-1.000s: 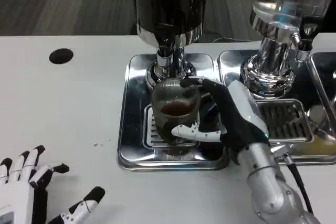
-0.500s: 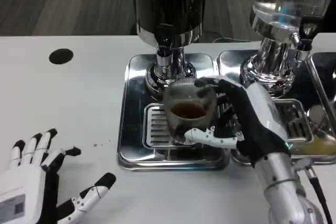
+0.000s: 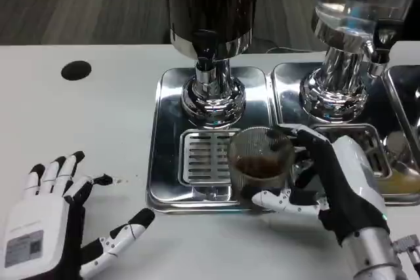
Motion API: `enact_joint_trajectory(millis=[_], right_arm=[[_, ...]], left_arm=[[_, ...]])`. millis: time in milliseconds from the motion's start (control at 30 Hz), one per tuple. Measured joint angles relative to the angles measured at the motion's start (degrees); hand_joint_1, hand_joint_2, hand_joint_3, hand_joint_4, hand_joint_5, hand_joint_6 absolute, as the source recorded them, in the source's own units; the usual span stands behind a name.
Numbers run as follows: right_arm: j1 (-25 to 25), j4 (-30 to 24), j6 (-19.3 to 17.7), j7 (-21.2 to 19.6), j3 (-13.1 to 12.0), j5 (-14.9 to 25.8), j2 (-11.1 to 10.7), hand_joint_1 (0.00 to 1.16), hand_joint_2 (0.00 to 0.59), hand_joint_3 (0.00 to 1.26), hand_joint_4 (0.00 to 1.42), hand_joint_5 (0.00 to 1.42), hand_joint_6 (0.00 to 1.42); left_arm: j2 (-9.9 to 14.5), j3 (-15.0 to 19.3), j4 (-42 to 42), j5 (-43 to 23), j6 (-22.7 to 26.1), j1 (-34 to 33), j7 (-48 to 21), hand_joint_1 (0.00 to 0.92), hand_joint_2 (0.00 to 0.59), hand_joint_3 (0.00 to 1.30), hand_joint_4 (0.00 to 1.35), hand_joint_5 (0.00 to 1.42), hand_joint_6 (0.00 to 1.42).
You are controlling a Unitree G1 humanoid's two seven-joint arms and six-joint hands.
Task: Grasp the cup under the faucet to collect the drink, then remove the cup.
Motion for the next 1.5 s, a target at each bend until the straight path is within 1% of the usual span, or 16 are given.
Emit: enact_joint_trajectory(millis=[133, 200, 333, 500, 667, 867, 1033, 1167, 1200, 1367, 1433, 1500], right_arm=[[4.0, -2.9, -0.8, 0.0, 0.0, -0.1, -0.5, 0.90, 0.177, 0.75, 0.81, 0.71, 0.81], [5.2, -3.3, -1.5, 0.0, -0.2, -0.1, -0.9, 0.90, 0.177, 0.75, 0.81, 0.71, 0.81], [8.7, -5.3, -3.6, 0.0, -0.6, -0.1, -2.2, 0.91, 0.177, 0.74, 0.81, 0.71, 0.80], [12.9, -7.5, -5.5, 0.0, -1.8, -0.1, -3.0, 0.91, 0.177, 0.74, 0.81, 0.71, 0.80], [16.2, -8.2, -7.7, 0.0, -2.5, -0.4, -3.9, 0.91, 0.177, 0.74, 0.81, 0.71, 0.80], [17.3, -7.7, -10.4, -1.1, -2.4, -1.1, -3.8, 0.90, 0.179, 0.74, 0.80, 0.71, 0.80], [17.2, -3.7, -12.2, -2.9, -2.2, -2.3, -3.4, 0.90, 0.184, 0.74, 0.80, 0.70, 0.80], [15.9, -1.6, -13.5, -4.0, -1.9, -2.8, -3.1, 0.88, 0.182, 0.73, 0.78, 0.68, 0.78], [15.3, -0.5, -14.0, -4.5, -1.8, -2.7, -2.9, 0.88, 0.185, 0.71, 0.75, 0.67, 0.77], [14.6, 0.7, -15.1, -4.8, -1.7, -2.7, -2.8, 0.85, 0.186, 0.59, 0.62, 0.57, 0.68], [14.1, 1.5, -15.9, -4.7, -1.7, -2.5, -3.0, 0.84, 0.179, 0.52, 0.54, 0.52, 0.66], [13.4, 2.4, -17.1, -3.8, -1.6, -1.6, -3.8, 0.84, 0.175, 0.47, 0.49, 0.48, 0.64]], left_arm=[[0.0, -1.3, 0.4, 0.2, 0.0, -0.5, -0.2, 0.000, 0.105, 0.39, 0.00, 0.07, 0.01], [0.0, -1.4, 0.4, 0.2, 0.0, -0.6, -0.2, 0.000, 0.105, 0.39, 0.00, 0.07, 0.01], [0.0, -1.9, 0.7, 0.2, 0.0, -0.9, -0.2, 0.000, 0.105, 0.37, 0.00, 0.07, 0.01], [-0.2, -3.3, 1.2, 0.3, 0.2, -1.4, -0.2, 0.000, 0.105, 0.36, 0.00, 0.07, 0.01], [-0.2, -3.7, 1.3, 0.3, 0.6, -1.4, -0.2, 0.000, 0.105, 0.36, 0.00, 0.07, 0.01], [-0.2, -3.7, 1.3, 0.3, 0.9, -0.9, -0.2, 0.000, 0.105, 0.36, 0.00, 0.07, 0.01], [-0.1, -3.5, 0.6, 0.3, 1.1, 0.3, -0.2, 0.000, 0.105, 0.36, 0.00, 0.07, 0.01], [0.0, -3.1, 0.2, 0.1, 1.1, 0.7, -0.2, 0.000, 0.104, 0.36, 0.00, 0.07, 0.01], [0.1, -2.9, 0.2, 0.1, 1.1, 1.0, -0.2, 0.000, 0.104, 0.36, 0.00, 0.07, 0.01], [0.1, -2.7, 0.2, 0.1, 1.1, 1.7, -0.2, 0.000, 0.101, 0.36, 0.00, 0.07, 0.01], [0.1, -2.7, 0.2, 0.0, 0.9, 1.7, -0.2, 0.000, 0.099, 0.36, 0.00, 0.07, 0.01], [0.1, -2.6, 0.2, -0.2, 0.4, 1.6, -0.2, 0.000, 0.097, 0.36, 0.00, 0.07, 0.01]])
